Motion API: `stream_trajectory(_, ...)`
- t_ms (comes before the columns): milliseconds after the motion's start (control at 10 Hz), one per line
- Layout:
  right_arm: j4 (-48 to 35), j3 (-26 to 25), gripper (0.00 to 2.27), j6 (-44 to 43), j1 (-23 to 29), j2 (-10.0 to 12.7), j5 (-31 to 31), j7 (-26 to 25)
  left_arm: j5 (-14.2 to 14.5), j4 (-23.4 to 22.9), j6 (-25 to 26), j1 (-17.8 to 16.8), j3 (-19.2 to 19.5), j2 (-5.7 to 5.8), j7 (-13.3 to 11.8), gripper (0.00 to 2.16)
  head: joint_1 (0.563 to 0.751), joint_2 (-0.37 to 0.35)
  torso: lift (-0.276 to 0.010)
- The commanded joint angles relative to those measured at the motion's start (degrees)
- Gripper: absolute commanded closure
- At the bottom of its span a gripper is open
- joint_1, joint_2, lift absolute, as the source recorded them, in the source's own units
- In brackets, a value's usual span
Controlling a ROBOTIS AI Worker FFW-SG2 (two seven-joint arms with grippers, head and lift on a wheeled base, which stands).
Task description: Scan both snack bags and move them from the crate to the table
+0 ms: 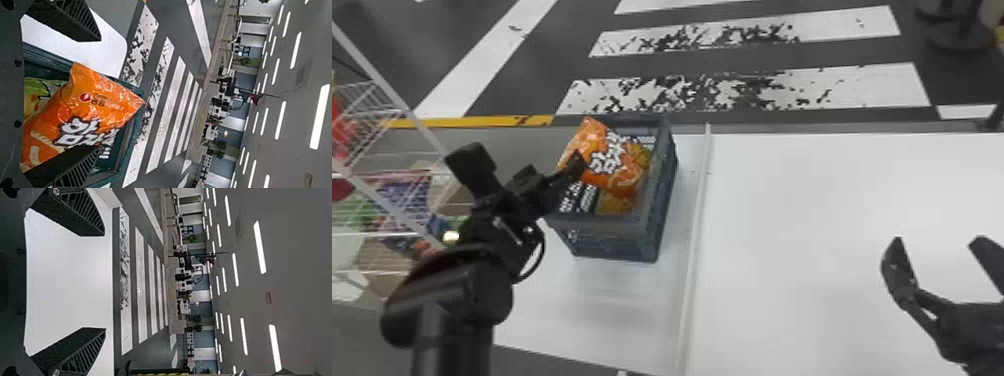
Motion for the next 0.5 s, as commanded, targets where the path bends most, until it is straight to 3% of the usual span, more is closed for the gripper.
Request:
stream_trajectory(0,0.20,-0.06,0.06,0.02,-0.02,-0.05,0.04,0.00,-0.53,2.59,2.37,-4.29,-0.29,0.34,-1.26,0.01,0.695,0.254,-0.088)
stream_trajectory(400,0.64,-0.06,0.06,0.19,-0.37,-0.23,0.04,0.00,-3.17,10.67,3.42,-9.66,-2.58,0.43,-1.62,0.01,0.695,0.231,-0.088)
